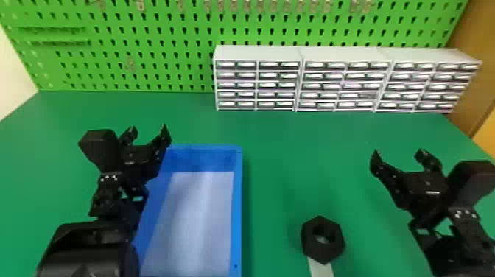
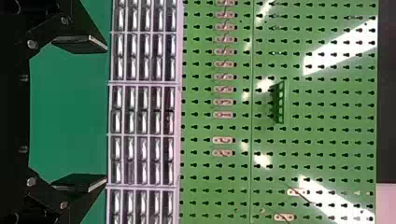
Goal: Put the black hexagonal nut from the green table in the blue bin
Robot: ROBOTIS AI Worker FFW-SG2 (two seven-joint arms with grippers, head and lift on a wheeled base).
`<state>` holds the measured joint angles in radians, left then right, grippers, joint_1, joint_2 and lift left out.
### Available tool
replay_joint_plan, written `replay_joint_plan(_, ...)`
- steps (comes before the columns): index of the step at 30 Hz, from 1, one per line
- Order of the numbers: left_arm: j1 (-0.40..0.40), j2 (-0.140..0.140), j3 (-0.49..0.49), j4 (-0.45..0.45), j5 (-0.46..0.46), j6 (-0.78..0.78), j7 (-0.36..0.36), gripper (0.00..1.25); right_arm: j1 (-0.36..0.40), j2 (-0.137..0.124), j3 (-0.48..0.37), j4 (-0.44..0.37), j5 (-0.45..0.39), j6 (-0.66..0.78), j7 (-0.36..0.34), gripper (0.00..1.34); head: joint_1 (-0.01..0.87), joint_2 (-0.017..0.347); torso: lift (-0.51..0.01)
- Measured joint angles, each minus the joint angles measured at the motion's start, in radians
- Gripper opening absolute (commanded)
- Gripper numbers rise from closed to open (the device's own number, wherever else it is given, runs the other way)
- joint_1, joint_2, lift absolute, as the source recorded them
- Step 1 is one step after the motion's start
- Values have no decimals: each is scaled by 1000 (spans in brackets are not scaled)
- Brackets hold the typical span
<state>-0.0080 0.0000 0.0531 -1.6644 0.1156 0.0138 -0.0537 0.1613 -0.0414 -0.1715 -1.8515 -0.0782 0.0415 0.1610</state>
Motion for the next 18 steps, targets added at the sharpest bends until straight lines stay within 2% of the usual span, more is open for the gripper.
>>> replay_joint_plan(12, 0, 0, 0, 0, -2, 0, 0, 741, -12, 0, 4, -29, -4, 32, 0, 1037, 686, 51, -97)
replay_joint_plan(18, 0, 0, 1, 0, -4, 0, 0, 739, -38, 1, 4, -92, -20, 191, 0, 1037, 686, 51, -97)
